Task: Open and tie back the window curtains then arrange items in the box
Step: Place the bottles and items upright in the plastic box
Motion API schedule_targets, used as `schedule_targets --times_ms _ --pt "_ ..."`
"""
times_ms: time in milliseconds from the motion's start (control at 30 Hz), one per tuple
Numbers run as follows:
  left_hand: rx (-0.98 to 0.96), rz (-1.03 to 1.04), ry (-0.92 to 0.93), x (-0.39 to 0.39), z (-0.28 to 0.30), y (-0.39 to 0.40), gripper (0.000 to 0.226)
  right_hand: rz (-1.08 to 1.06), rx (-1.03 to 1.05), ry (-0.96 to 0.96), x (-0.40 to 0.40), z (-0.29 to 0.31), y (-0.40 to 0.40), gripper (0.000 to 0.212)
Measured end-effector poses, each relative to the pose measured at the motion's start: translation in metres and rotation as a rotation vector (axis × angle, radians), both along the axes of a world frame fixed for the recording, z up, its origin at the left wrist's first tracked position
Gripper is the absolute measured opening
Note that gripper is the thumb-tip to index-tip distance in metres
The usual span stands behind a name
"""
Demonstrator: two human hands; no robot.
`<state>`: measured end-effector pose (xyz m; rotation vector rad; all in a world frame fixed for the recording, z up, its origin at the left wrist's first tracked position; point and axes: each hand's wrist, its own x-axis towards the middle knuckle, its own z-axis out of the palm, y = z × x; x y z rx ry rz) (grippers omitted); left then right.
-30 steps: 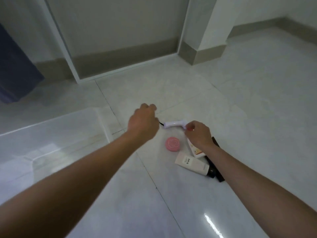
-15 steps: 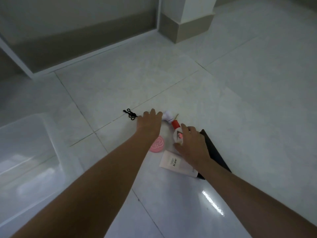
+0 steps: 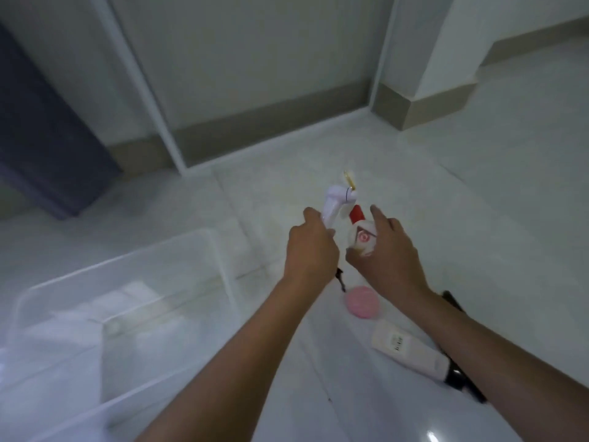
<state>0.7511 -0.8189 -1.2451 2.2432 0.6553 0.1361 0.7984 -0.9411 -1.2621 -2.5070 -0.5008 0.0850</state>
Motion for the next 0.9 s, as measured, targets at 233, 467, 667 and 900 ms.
schedule_targets --times_ms 233,467,667,900 --pt "-0.034 0.298 -0.118 -0.125 0.051 0.091 0.041 0.255 0.287 0.15 -0.084 0.054 0.11 0.068" --pt "-0.063 0.466 0.155 -0.218 0.02 0.136 0.031 0.515 -0.076 0.236 -0.146 0.043 0.177 0.066" --pt "-0.033 0.327 0.466 -0.22 -0.024 0.153 0.043 0.592 -0.447 0.253 -0.156 0.012 0.21 0.047" --pt "-0.025 0.117 0.604 -0.185 -0.052 0.163 0.078 0.688 -0.876 0.193 -0.139 -0.019 0.231 0.039"
